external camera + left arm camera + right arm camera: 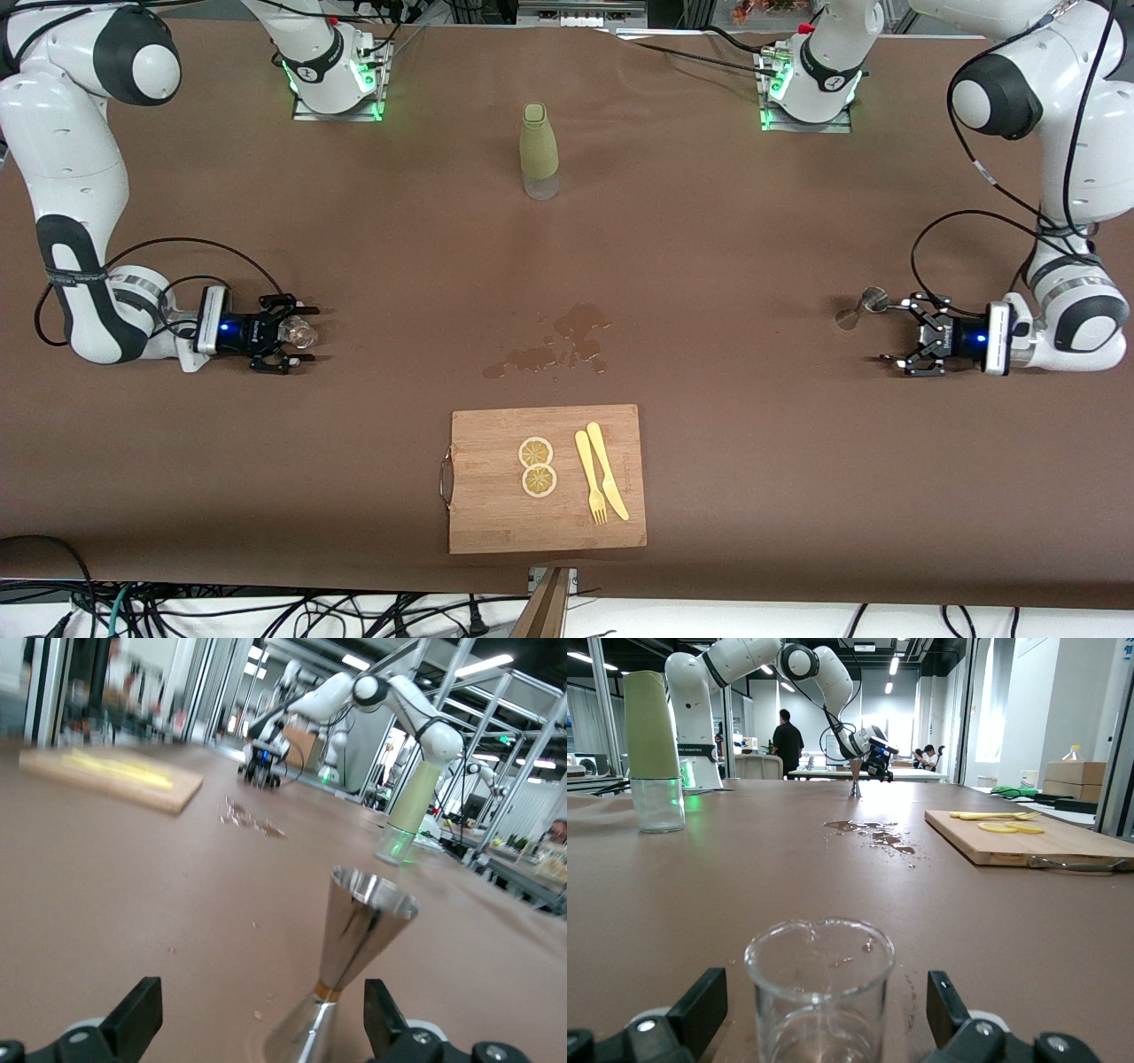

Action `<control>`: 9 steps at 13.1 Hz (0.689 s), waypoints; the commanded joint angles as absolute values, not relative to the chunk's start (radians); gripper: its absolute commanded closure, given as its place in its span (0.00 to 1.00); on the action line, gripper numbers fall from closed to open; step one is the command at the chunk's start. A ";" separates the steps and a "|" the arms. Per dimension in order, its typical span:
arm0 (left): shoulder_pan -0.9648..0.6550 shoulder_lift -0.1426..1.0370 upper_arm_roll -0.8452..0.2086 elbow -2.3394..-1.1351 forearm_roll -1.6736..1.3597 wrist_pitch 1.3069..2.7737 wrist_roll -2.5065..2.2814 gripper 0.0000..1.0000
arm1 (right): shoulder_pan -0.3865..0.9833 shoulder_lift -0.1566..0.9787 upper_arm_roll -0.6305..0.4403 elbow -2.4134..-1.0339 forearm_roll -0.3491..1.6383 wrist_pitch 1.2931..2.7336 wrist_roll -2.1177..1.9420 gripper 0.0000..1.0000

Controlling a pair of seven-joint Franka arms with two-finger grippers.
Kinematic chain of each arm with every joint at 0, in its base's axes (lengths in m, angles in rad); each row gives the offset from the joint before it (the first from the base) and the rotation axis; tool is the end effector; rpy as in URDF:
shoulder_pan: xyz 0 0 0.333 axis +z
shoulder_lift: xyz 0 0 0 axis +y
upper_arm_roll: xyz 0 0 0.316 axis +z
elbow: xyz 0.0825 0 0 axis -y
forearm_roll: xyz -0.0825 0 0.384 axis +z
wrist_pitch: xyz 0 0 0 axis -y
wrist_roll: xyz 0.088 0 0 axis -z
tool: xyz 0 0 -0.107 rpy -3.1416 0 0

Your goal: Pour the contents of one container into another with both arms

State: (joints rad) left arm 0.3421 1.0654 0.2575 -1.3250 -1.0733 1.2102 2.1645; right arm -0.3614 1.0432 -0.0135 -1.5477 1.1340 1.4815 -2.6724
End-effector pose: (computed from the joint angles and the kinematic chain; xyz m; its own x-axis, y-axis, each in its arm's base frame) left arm 0.5886 0.2246 0.1027 0.3988 -0.2773 0.8741 -0.9049 0.0354 0.4241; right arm 0.5823 -0.1171 0.0437 -0.0342 0.1533 0.9876 0.9979 0.0589 0.0254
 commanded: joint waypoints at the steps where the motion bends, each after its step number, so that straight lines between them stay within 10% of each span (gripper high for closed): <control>1: 0.308 0.976 0.268 -1.327 -0.971 1.255 1.873 0.00 | -0.408 1.028 -0.014 -1.540 1.132 1.466 -2.661 0.00; 9: 0.178 0.787 0.265 -1.287 -0.690 1.322 0.964 0.00 | -0.407 0.893 -0.219 -1.531 0.980 1.330 -2.456 0.00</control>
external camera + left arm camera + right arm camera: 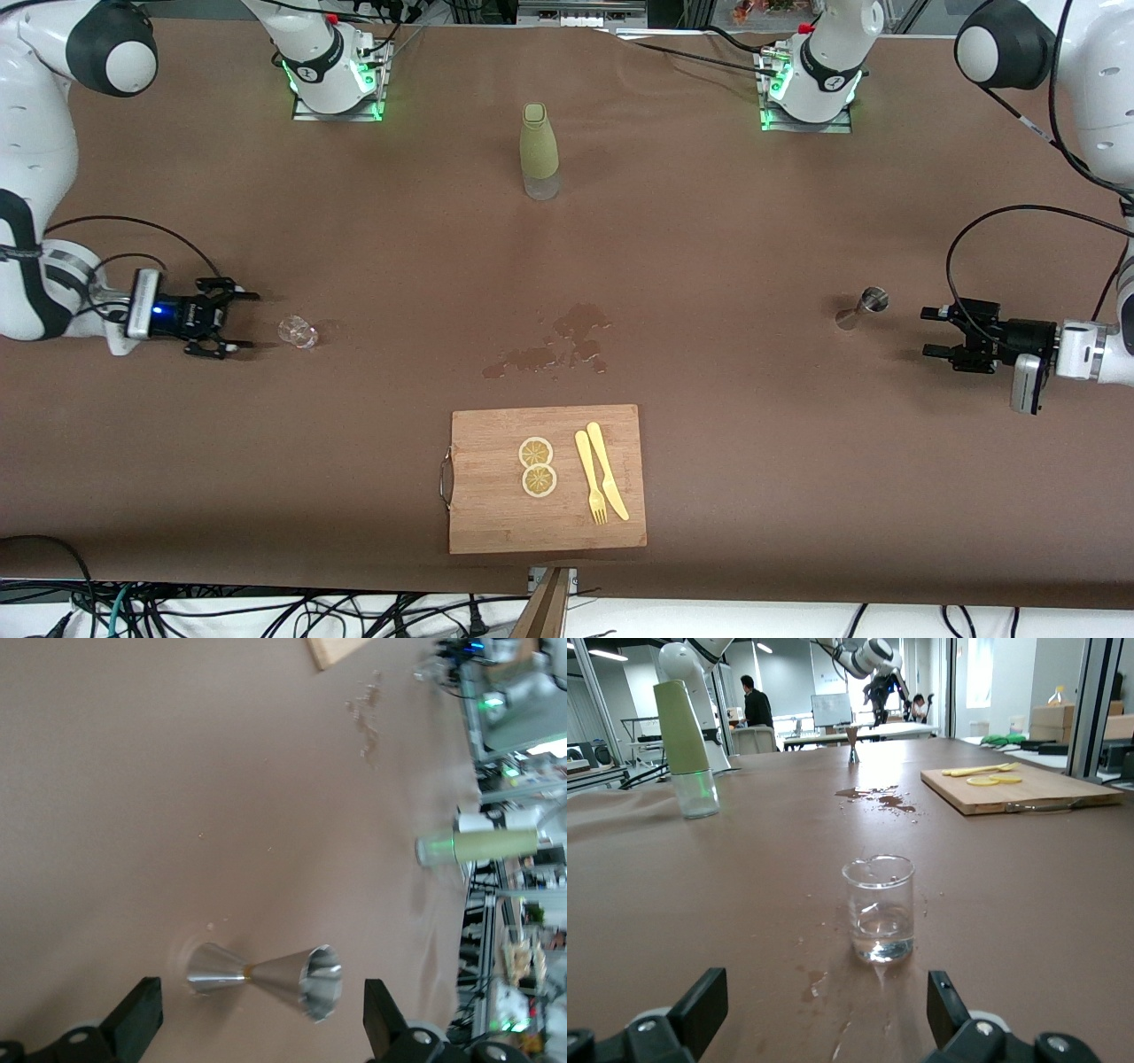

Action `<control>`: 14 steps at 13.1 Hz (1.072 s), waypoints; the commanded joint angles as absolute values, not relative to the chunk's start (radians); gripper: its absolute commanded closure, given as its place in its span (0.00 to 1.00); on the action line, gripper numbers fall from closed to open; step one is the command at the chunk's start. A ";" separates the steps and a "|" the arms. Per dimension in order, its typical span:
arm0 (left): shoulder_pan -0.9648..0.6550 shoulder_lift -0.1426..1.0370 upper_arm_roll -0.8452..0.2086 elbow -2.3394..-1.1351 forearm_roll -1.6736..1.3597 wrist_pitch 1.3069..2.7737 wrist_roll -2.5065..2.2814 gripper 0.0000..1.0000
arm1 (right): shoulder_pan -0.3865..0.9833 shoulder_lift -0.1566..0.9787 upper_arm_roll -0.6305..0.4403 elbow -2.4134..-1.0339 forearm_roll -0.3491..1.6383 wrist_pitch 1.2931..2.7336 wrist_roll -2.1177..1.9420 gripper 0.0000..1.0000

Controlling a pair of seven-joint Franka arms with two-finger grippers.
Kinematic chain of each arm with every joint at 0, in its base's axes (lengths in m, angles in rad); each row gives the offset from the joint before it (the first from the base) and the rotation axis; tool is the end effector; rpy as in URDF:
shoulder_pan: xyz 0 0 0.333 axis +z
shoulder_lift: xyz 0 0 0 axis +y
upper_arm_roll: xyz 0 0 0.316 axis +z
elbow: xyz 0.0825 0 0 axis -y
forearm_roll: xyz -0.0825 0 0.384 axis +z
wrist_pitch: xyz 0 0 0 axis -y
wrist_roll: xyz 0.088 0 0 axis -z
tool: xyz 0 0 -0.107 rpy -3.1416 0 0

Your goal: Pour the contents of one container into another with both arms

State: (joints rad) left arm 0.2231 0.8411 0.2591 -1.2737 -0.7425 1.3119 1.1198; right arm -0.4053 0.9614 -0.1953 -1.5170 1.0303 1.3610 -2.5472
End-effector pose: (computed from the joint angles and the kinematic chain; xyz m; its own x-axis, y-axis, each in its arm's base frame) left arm 0.6393 0.1940 0.2411 0.8787 -0.4673 0.0974 -0.3528 -0.4982 0.7921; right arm 0.5546 -0.2370 0.0966 0.0948 0.2863 0.9534 0.9939 0.0273 -0.1070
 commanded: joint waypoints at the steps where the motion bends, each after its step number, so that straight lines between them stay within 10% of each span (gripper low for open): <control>1: 0.154 0.755 0.265 -1.289 -0.674 1.322 0.866 0.00 | -0.407 0.865 -0.227 -1.531 0.954 1.321 -2.394 0.00; 14: -0.023 0.312 0.224 -1.289 -0.195 1.463 0.673 0.00 | -0.169 0.437 -0.226 -1.493 0.663 1.361 -1.133 0.00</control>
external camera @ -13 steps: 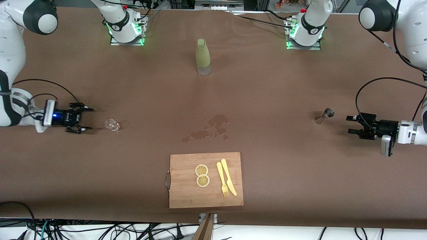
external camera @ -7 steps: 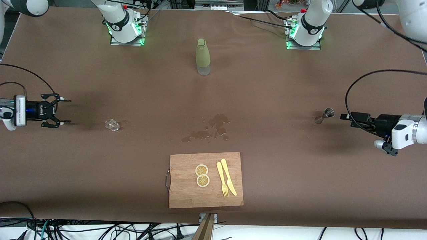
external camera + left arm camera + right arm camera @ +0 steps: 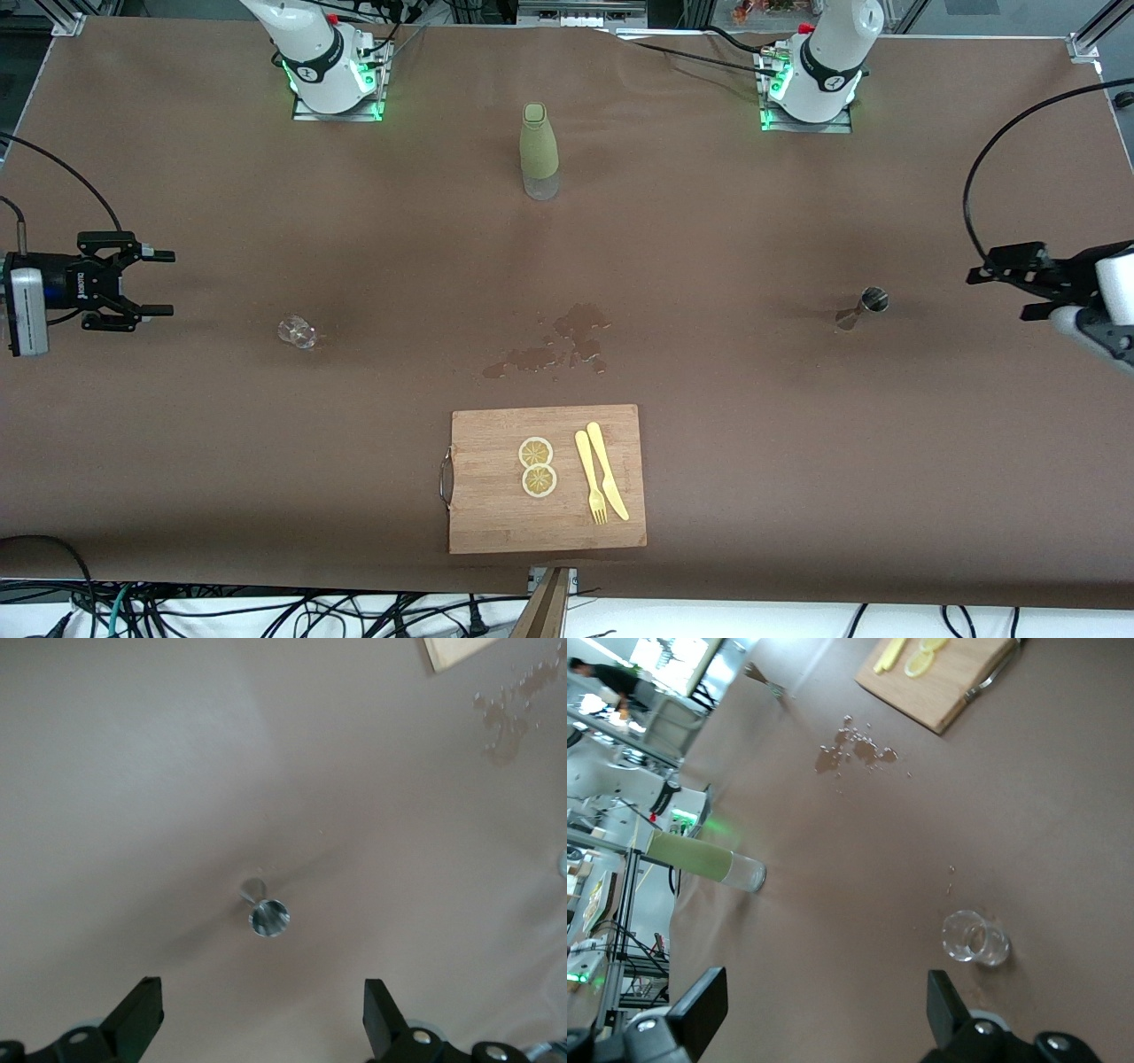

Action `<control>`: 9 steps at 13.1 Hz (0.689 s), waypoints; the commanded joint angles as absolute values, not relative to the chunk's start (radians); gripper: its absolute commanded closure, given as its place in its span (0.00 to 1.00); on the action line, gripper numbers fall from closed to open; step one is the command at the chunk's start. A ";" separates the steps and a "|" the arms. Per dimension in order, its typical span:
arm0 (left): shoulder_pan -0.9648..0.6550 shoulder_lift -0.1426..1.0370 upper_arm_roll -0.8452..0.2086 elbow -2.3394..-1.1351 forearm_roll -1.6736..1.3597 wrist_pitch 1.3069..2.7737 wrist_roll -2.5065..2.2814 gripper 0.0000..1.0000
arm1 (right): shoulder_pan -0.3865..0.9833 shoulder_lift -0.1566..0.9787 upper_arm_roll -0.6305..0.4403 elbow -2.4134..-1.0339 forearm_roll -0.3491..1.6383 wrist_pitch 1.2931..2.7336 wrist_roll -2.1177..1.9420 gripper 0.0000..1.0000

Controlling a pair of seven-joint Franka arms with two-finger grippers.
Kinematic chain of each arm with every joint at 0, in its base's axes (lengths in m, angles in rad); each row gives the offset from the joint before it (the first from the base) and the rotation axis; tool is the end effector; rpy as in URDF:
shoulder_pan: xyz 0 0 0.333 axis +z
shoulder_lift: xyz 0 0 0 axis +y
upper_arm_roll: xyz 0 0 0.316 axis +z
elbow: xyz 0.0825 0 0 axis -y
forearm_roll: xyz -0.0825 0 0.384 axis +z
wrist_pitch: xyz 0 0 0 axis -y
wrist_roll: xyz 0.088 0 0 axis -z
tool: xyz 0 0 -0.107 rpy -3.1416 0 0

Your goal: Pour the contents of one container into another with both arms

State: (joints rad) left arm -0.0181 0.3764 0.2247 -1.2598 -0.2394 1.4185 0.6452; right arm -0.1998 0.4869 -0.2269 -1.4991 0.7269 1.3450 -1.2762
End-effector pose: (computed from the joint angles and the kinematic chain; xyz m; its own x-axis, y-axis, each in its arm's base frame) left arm 0.6396 0.0780 0.5362 0.8913 -0.4479 -0.0702 -0.4192 -0.8732 0.2485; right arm 0.6089 -0.1626 0.3822 0.7643 0.5439 0.3464 0.6040 -0.4158 -0.6799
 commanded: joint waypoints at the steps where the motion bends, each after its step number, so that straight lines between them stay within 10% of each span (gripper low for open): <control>1: -0.028 0.284 0.215 -1.289 -0.154 1.466 0.649 0.00 | -0.144 0.413 -0.225 -1.482 0.616 1.361 -1.036 0.00; 9: -0.034 0.209 0.057 -1.290 -0.060 1.402 0.058 0.00 | -0.003 0.236 -0.221 -1.480 0.160 1.313 -0.556 0.00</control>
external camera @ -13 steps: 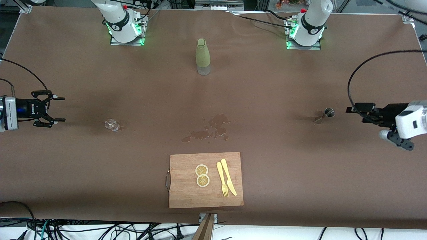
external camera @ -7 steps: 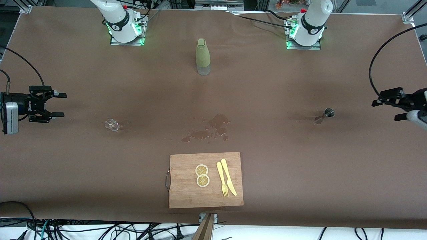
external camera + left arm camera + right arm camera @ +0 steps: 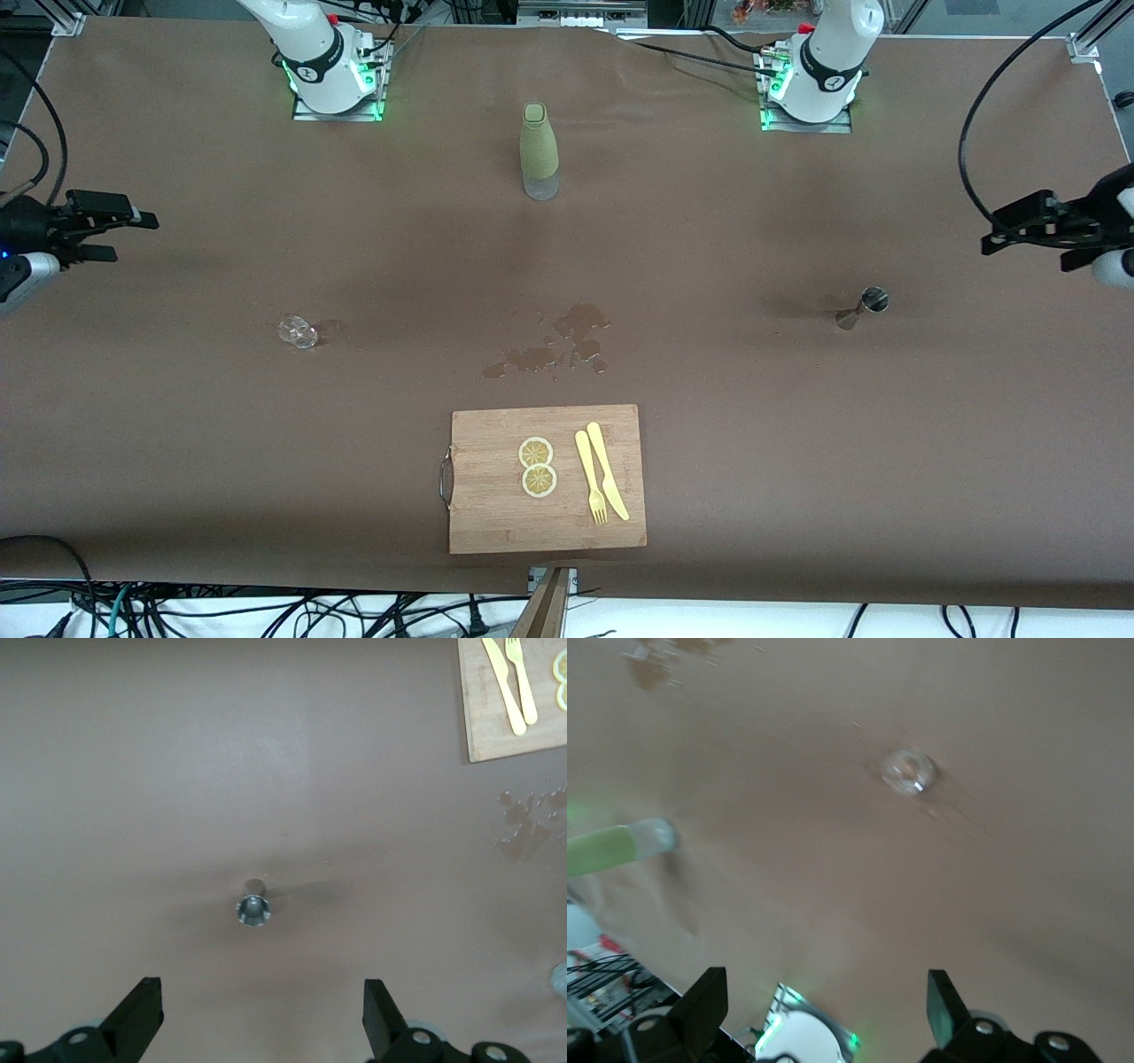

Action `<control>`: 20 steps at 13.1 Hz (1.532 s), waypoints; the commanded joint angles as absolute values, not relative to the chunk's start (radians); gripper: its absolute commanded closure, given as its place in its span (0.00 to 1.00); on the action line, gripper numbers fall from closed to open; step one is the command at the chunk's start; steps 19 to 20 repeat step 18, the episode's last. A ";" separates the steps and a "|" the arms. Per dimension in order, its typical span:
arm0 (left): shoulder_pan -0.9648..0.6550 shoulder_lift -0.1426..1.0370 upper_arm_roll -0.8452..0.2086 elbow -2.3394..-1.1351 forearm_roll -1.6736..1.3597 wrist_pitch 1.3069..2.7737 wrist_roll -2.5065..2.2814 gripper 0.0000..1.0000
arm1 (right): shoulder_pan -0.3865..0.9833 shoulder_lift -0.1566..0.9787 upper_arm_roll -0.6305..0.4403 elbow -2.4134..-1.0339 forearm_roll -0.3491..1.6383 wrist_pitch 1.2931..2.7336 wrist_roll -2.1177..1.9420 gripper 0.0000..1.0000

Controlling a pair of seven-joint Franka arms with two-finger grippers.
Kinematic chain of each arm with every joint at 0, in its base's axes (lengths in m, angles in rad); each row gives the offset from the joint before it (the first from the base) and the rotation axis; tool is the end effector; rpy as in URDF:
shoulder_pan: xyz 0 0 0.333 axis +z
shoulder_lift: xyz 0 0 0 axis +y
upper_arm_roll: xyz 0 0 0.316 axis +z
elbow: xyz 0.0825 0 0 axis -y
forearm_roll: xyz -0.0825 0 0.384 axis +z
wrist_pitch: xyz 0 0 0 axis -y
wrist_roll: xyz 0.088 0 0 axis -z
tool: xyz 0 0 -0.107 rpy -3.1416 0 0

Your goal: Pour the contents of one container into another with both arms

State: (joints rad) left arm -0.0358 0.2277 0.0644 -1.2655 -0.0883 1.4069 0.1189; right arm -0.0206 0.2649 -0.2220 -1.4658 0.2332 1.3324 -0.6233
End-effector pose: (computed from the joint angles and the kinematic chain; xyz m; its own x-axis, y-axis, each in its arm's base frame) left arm 0.6066 0.0016 0.6206 0.9916 -0.1047 -0.0760 -0.0983 -0.9917 0.0830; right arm 0.5864 -0.1003 0.5090 0.8906 0.4050 -0.2068 0.3155 -0.8778 -0.3604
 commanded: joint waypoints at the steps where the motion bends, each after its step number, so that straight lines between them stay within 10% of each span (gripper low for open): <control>1: -0.038 0.212 0.057 -1.289 -0.060 1.402 0.057 0.00 | 0.012 0.235 -0.221 -1.480 0.123 1.312 -0.536 0.00; 20: -0.063 0.192 0.064 -1.330 -0.063 1.402 -0.025 0.00 | 0.003 -0.051 -0.051 -1.741 -0.048 1.640 -0.040 0.00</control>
